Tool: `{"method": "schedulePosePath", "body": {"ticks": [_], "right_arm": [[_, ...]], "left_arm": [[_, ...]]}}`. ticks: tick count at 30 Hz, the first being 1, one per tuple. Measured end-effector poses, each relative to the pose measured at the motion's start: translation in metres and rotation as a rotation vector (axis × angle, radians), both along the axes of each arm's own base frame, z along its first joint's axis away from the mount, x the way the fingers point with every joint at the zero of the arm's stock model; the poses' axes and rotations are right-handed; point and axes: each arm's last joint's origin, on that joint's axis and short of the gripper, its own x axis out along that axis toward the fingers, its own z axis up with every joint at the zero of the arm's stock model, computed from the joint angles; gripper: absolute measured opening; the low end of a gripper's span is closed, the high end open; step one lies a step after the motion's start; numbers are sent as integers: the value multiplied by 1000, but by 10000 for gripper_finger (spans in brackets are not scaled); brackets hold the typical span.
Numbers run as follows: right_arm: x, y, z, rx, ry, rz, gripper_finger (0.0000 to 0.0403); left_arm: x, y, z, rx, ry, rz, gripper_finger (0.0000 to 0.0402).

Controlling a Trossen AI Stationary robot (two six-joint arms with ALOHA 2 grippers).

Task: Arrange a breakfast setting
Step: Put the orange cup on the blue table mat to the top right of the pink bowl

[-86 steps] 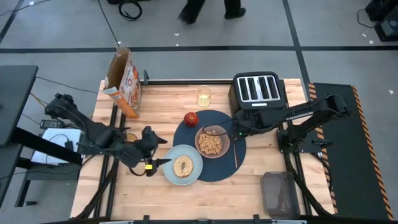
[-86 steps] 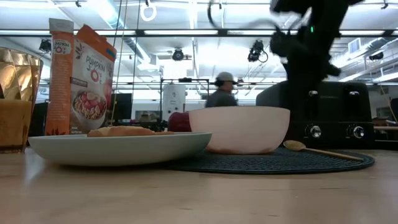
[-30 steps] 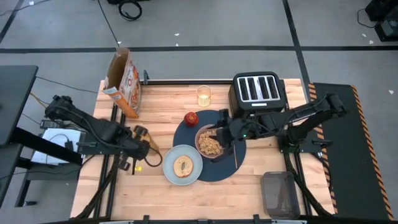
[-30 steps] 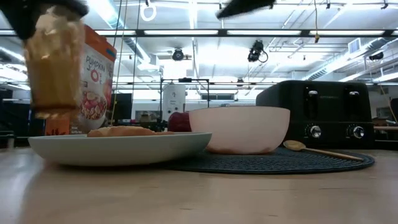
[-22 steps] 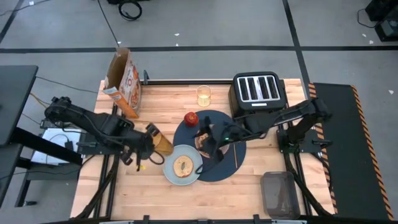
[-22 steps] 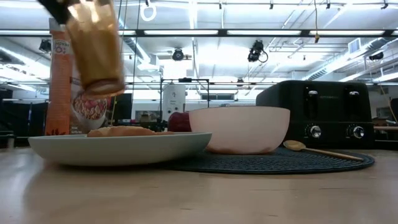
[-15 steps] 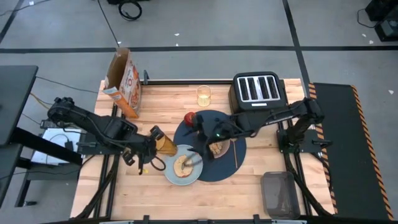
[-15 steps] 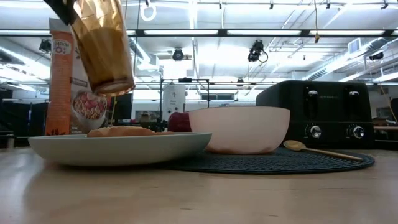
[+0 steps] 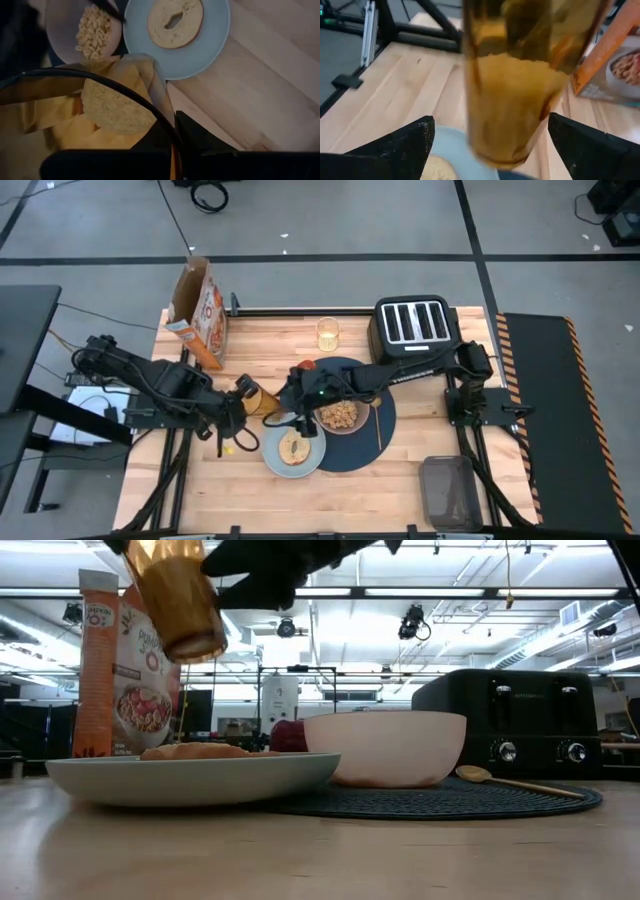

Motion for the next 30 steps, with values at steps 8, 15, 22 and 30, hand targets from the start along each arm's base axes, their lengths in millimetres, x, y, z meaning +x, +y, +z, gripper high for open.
{"method": "schedulePosePath", "body": {"ticks": [8, 15, 22, 30], "right_arm": [[13, -15, -2, 63, -113, 20, 389], [13, -15, -4, 96, -98, 9, 373], [12, -15, -6, 95, -67, 9, 366], [11, -15, -6, 143, -54, 59, 363]], "left_arm": [[3, 2, 11, 36, -81, 30, 13], [9, 4, 11, 38, -111, 8, 15], [14, 8, 10, 45, -116, 13, 17], [17, 6, 12, 28, -150, 29, 34]]}}
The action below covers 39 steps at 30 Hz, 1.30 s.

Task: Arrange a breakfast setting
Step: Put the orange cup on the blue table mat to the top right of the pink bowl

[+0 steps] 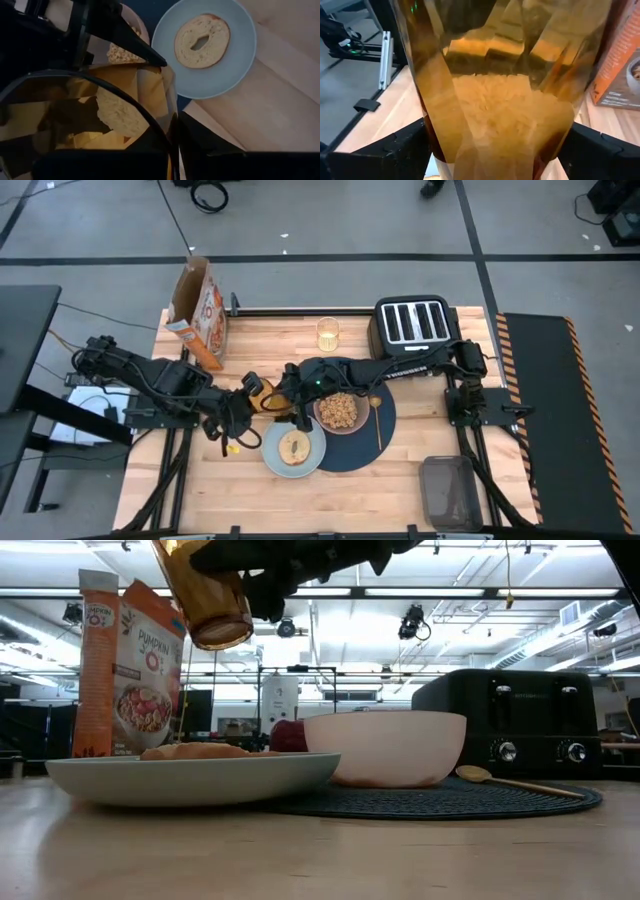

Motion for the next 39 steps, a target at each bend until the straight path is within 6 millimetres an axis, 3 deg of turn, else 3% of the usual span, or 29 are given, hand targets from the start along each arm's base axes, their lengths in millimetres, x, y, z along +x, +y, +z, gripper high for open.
{"method": "schedulePosePath", "body": {"ticks": [4, 14, 21, 31, 39], "right_arm": [[1, 0, 0, -10, -8, 11, 390], [1, -2, 0, -24, -16, -6, 337], [1, -2, 0, -25, -21, -6, 337], [3, -2, 4, -58, -70, -37, 337], [3, -4, 5, -92, -78, -115, 337]], "left_arm": [[8, -2, 0, 8, -27, -8, 14], [9, -2, -2, 11, -20, -12, 13], [10, -2, -1, 6, -28, -7, 60], [11, -2, 0, -90, -69, 140, 81], [-9, 5, 16, -209, -156, 260, 147]]}}
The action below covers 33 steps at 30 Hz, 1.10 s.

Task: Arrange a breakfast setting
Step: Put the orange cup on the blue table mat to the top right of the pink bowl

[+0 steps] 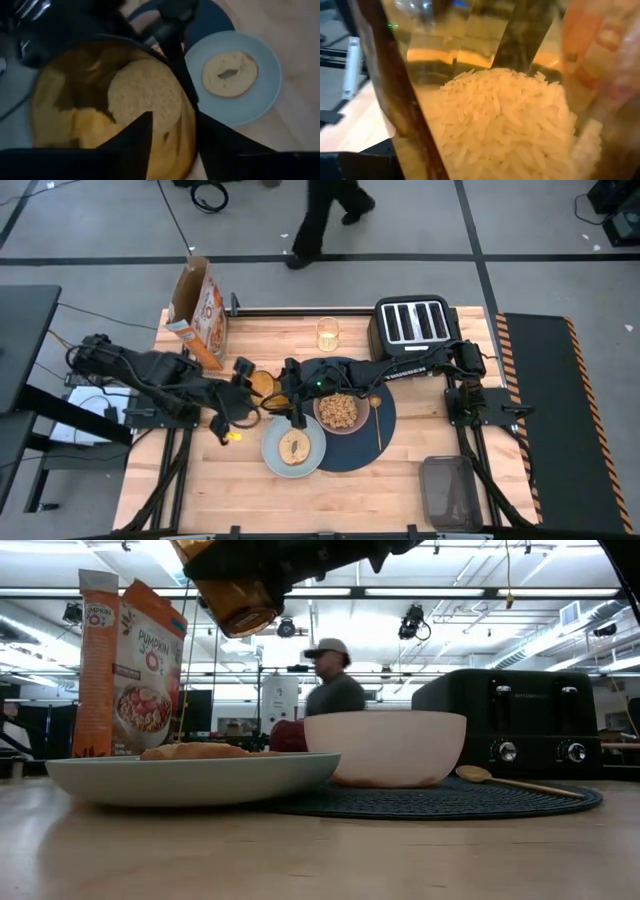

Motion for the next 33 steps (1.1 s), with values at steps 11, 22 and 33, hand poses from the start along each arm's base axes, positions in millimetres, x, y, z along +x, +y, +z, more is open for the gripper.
{"method": "schedulePosePath", "body": {"ticks": [11, 22, 33], "right_arm": [[4, -2, 13, -21, -145, -99, 337], [6, -4, 33, -21, -347, -155, 337], [1, -1, 43, 16, -362, -117, 337]], "left_arm": [[-65, 24, 36, -403, -241, 290, 196], [-103, 42, 41, -560, -576, 367, 196], [-65, 28, -17, -469, -816, 206, 197]]}}
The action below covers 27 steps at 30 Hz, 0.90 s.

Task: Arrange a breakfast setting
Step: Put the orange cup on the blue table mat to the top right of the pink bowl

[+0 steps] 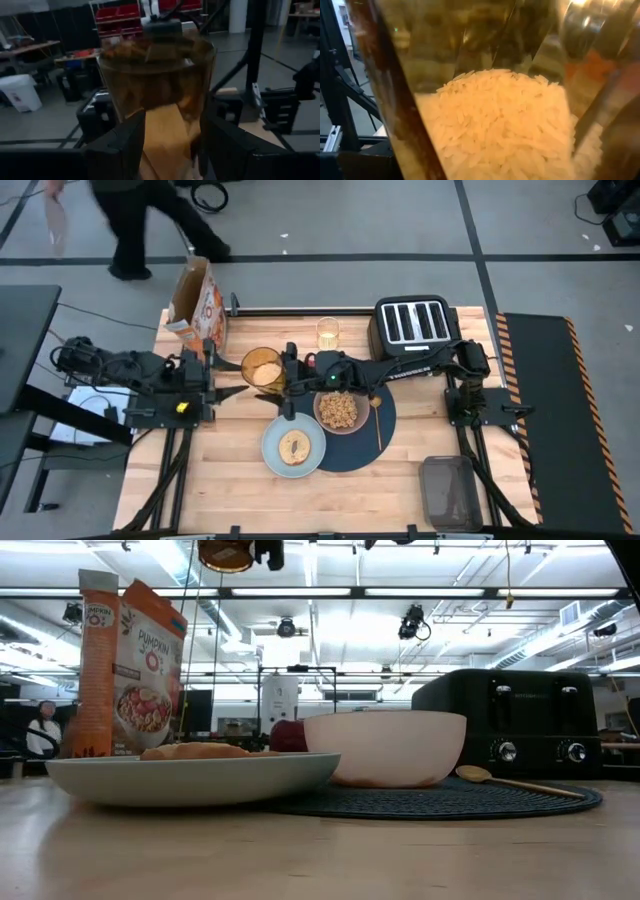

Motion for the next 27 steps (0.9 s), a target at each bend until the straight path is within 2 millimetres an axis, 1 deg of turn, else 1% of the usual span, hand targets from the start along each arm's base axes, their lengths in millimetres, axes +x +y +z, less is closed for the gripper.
{"method": "schedulePosePath", "body": {"ticks": [2, 4, 6, 8, 13, 15, 17, 20, 22, 25, 27], "right_arm": [[-3, 1, 5, -19, 5, -18, 337], [-8, 1, 11, -49, 15, -34, 337], [-11, 0, 18, -55, 7, -42, 337], [-14, -1, 20, -59, 25, -49, 337], [-14, -2, 8, -115, 140, -119, 337], [-15, -2, 6, -132, 177, -141, 337], [-16, -3, 1, -138, 226, -167, 337], [-17, -5, -6, -98, 287, -175, 337], [-17, -7, -11, -36, 324, -157, 337], [-18, -7, -18, 35, 339, -131, 337], [-18, -7, -23, 62, 298, -109, 337]], "left_arm": [[2, -1, -8, -7, 17, -16, 198], [4, -2, -9, -53, 1, -25, 204], [5, -4, -10, -74, -4, -60, 218], [6, -5, -10, -91, 1, -84, 238], [8, -6, -10, -142, -4, -110, 303], [6, -6, -5, -131, 19, -111, 325], [0, -3, 3, -106, 90, -91, 338], [-5, 2, 20, -43, 205, 19, 341], [-3, 3, 28, 14, 272, 62, 337], [15, -3, 32, 88, 335, 43, 331], [30, -9, 25, 145, 405, 4, 326]]}}
